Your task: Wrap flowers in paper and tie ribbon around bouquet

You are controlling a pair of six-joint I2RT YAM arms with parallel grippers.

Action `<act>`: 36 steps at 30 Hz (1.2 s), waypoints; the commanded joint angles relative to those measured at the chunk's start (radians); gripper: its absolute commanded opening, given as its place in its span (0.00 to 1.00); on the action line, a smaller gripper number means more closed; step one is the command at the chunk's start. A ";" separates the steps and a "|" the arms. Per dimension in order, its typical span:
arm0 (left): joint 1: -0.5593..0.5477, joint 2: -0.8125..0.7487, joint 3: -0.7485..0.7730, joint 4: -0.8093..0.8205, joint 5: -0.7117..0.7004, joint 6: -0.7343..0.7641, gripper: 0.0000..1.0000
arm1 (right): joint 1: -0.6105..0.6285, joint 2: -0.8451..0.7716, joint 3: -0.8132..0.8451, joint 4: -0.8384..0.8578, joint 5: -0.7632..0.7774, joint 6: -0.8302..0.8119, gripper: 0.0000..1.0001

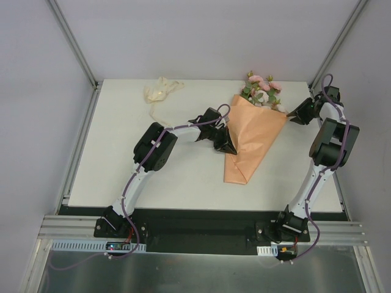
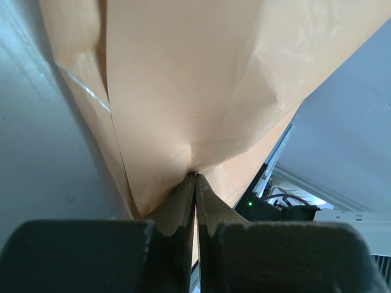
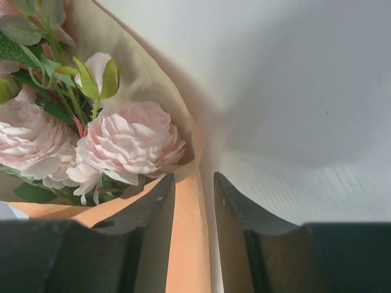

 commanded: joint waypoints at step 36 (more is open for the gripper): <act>0.013 0.014 -0.059 -0.096 -0.041 0.027 0.00 | 0.001 0.228 0.498 -0.082 0.022 0.092 0.01</act>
